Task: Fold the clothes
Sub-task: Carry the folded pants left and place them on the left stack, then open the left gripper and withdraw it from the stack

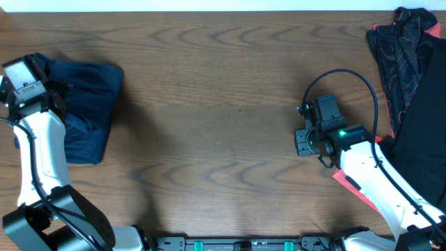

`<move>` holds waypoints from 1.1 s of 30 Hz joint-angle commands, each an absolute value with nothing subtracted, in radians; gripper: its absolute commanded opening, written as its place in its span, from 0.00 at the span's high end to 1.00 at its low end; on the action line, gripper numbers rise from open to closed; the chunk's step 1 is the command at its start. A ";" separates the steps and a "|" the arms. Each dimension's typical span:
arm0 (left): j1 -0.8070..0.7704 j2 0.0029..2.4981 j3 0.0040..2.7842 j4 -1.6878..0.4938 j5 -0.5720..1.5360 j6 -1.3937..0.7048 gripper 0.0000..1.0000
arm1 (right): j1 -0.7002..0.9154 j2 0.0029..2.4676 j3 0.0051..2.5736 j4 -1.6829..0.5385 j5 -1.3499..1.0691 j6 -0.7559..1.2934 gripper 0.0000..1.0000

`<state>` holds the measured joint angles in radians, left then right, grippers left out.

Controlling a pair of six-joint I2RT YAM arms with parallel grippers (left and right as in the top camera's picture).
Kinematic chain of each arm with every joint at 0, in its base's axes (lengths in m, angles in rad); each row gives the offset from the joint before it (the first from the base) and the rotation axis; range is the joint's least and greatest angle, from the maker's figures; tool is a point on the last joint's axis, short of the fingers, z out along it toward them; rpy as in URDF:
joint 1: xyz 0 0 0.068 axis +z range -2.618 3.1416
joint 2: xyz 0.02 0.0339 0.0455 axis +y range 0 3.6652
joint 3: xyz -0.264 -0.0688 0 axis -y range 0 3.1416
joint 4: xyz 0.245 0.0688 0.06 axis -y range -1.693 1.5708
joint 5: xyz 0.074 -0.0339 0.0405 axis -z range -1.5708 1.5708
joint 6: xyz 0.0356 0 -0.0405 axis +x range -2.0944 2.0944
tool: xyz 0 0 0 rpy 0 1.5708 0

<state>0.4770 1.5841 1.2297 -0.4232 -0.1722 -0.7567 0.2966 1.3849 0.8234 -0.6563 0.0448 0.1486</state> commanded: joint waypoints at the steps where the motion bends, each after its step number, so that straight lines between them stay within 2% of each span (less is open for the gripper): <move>1: 0.509 1.570 1.228 -0.442 -0.221 -0.765 0.94 | 0.289 1.380 0.822 -0.663 0.049 0.141 0.56; 12: 0.565 1.570 1.228 -0.540 -0.222 -0.765 0.94 | 0.289 1.380 0.822 -0.662 0.049 0.141 0.56; 15: 0.577 1.570 1.228 -0.565 -0.222 -0.765 0.88 | 0.289 1.380 0.822 -0.663 0.049 0.141 0.56; 18: 0.594 1.570 1.228 -0.585 -0.222 -0.765 0.88 | 0.289 1.380 0.822 -0.667 0.049 0.141 0.56; 22: 0.617 1.570 1.228 -0.599 -0.222 -0.765 0.62 | 0.289 1.380 0.822 -0.667 0.049 0.141 0.56; 31: 0.678 1.569 1.228 -0.654 -0.216 -0.802 0.37 | 0.288 1.380 0.822 -0.672 0.053 0.141 0.56; 33: 0.678 1.568 1.228 -0.654 -0.198 -0.801 0.34 | 0.287 1.380 0.822 -0.672 0.056 0.141 0.56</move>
<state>0.6739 1.5841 1.2297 -0.6491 -0.2016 -0.7879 0.2966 1.3849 0.8234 -0.6708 0.0452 0.1486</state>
